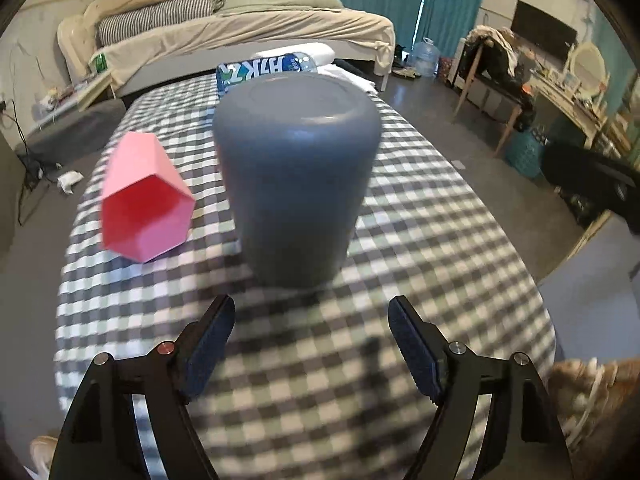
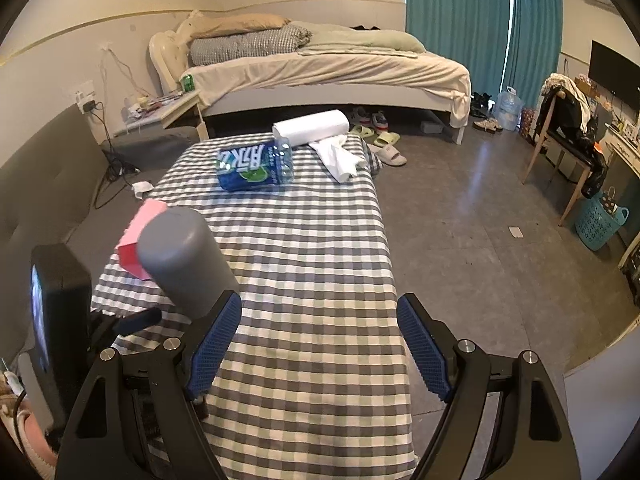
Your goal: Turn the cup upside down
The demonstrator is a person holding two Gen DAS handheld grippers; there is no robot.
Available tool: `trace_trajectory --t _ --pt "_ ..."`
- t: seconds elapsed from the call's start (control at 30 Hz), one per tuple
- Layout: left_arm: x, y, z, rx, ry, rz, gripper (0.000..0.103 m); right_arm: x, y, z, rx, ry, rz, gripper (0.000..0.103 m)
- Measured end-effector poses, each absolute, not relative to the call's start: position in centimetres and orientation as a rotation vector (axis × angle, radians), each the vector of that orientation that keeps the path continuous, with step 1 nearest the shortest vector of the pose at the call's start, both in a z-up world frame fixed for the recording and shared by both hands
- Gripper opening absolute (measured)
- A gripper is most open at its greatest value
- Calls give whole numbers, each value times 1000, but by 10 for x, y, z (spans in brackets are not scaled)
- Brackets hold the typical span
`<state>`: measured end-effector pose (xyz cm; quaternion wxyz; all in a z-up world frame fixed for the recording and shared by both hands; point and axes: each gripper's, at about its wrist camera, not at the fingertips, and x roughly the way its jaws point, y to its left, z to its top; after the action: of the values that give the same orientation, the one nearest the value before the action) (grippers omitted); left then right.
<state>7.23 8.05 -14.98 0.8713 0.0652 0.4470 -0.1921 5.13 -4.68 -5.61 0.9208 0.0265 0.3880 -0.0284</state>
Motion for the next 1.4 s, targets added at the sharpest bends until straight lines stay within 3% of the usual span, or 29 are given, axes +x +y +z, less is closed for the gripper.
trace_trajectory --t 0.8,0.9,0.97,1.4 --pt "-10 155 -44 25 648 -233 82 -41 -19 -14 35 640 23 80" --pt "-13 161 -37 16 607 -190 92 -40 -19 -15 33 634 3 82" --pt "-18 163 -33 19 559 -159 100 -38 -20 -17 37 636 -15 92" --pt "-5 166 -48 -9 514 -122 103 -14 -13 -26 17 589 -34 97"
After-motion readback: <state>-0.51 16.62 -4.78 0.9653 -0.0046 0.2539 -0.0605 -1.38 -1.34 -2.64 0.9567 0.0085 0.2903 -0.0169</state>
